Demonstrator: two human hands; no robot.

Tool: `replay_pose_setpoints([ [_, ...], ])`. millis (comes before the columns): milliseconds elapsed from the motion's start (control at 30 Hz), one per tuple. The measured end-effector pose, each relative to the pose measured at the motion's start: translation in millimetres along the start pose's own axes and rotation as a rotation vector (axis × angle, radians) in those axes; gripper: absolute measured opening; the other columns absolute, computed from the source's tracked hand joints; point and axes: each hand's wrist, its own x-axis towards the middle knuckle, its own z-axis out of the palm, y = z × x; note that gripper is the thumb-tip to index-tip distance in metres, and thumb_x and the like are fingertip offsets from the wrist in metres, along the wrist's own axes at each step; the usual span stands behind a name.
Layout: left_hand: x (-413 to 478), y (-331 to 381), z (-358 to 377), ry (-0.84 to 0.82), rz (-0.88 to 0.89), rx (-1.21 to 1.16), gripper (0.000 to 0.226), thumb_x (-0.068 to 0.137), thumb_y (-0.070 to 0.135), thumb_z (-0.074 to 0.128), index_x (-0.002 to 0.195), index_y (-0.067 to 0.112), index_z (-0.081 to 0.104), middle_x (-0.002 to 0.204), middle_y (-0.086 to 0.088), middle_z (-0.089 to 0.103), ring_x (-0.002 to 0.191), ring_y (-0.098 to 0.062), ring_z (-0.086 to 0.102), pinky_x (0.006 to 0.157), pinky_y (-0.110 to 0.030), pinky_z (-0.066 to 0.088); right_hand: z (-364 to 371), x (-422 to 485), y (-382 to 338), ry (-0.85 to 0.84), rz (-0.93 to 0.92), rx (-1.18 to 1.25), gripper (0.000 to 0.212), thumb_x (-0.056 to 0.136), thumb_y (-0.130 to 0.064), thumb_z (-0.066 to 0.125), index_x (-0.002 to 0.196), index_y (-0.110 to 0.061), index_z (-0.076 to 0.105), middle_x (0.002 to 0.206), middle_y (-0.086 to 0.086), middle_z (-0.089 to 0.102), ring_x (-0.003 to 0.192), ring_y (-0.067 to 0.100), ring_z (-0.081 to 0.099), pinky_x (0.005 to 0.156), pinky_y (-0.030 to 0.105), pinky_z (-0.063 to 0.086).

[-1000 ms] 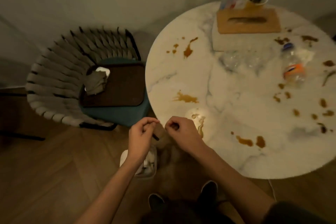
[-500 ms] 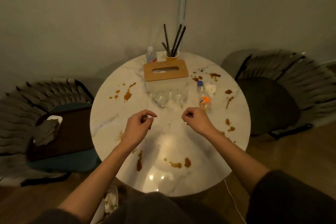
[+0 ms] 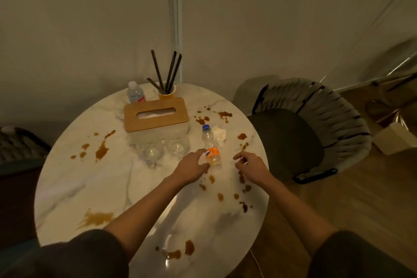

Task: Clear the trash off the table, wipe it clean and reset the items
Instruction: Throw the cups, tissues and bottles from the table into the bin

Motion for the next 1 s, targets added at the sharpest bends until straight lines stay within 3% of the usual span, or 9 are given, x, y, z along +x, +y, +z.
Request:
replay_pose_setpoints([
  [133, 39.0, 16.7, 23.4, -0.149, -0.055, 0.333, 0.069, 0.094, 0.059, 0.041, 0.153, 0.037, 0.014, 0.143, -0.016, 0.041, 0.126, -0.034, 0.048, 0.101, -0.04, 0.039, -1.2, 52.0, 13.4, -0.044, -0.107, -0.116, 0.027, 0.092, -0.015, 0.059, 0.118, -0.023, 0.064, 0.119, 0.002, 0.06, 0.103, 0.015, 0.058, 0.095, 0.028, 0.048],
  [300, 73.2, 30.4, 42.7, -0.178, -0.249, 0.488, 0.073, 0.092, 0.069, 0.028, 0.153, 0.041, 0.0, 0.15, -0.017, 0.033, 0.131, -0.037, 0.044, 0.104, -0.043, 0.037, 4.6, 104.4, 17.9, -0.171, -0.286, -0.258, 0.045, 0.091, -0.012, 0.059, 0.135, -0.022, 0.055, 0.146, 0.005, 0.033, 0.128, 0.023, 0.044, 0.108, 0.03, 0.038],
  [400, 80.2, 31.1, 53.3, -0.181, -0.298, 0.487, 0.073, 0.091, 0.068, 0.034, 0.151, 0.044, 0.001, 0.149, -0.013, 0.033, 0.127, -0.035, 0.047, 0.101, -0.042, 0.04, -0.7, 123.4, 10.3, -0.197, -0.353, -0.344, 0.053, 0.092, -0.01, 0.056, 0.142, -0.024, 0.047, 0.159, 0.004, 0.014, 0.134, 0.026, 0.036, 0.109, 0.033, 0.04],
  [533, 79.9, 22.8, 61.0, -0.195, -0.321, 0.472, 0.076, 0.088, 0.058, 0.05, 0.149, 0.049, 0.005, 0.148, -0.012, 0.031, 0.12, -0.034, 0.052, 0.097, -0.04, 0.046, -2.6, 138.5, 1.7, -0.268, -0.429, -0.477, 0.051, 0.095, -0.011, 0.049, 0.144, -0.026, 0.045, 0.162, -0.002, 0.006, 0.133, 0.026, 0.035, 0.107, 0.035, 0.04],
  [633, 82.7, 21.2, 62.1, -0.22, -0.343, 0.335, 0.081, 0.085, 0.054, 0.058, 0.149, 0.049, 0.009, 0.147, -0.013, 0.024, 0.119, -0.036, 0.053, 0.1, -0.039, 0.046, 0.0, 151.7, 3.2, -0.345, -0.422, -0.547, 0.05, 0.096, -0.011, 0.047, 0.144, -0.024, 0.045, 0.163, -0.003, 0.007, 0.135, 0.026, 0.034, 0.11, 0.035, 0.037],
  [767, 71.7, 27.9, 55.2, -0.125, -0.289, 0.16, 0.07, 0.089, 0.049, 0.056, 0.148, 0.049, 0.018, 0.135, -0.012, 0.036, 0.116, -0.033, 0.052, 0.099, -0.034, 0.044, 5.8, 165.9, 7.6, -0.352, -0.44, -0.568, 0.05, 0.093, -0.008, 0.05, 0.143, -0.017, 0.047, 0.158, 0.004, 0.021, 0.131, 0.027, 0.04, 0.109, 0.031, 0.034],
  [900, 35.0, 36.2, 48.2, 0.016, -0.19, 0.044, 0.064, 0.092, 0.047, 0.054, 0.147, 0.051, 0.021, 0.132, -0.008, 0.042, 0.114, -0.027, 0.052, 0.098, -0.032, 0.044, 3.0, 170.9, 12.6, -0.313, -0.47, -0.544, 0.027, 0.088, -0.004, 0.056, 0.107, -0.018, 0.068, 0.122, 0.004, 0.049, 0.106, 0.021, 0.055, 0.092, 0.026, 0.045],
  [1000, -2.3, 31.4, 46.5, 0.124, -0.114, -0.073, 0.061, 0.092, 0.051, 0.051, 0.144, 0.057, 0.02, 0.137, -0.001, 0.041, 0.117, -0.019, 0.049, 0.099, -0.031, 0.042, -6.2, 162.0, 7.5, -0.28, -0.501, -0.418, 0.013, 0.084, -0.005, 0.063, 0.091, -0.017, 0.066, 0.102, 0.002, 0.059, 0.096, 0.018, 0.058, 0.085, 0.024, 0.046],
])
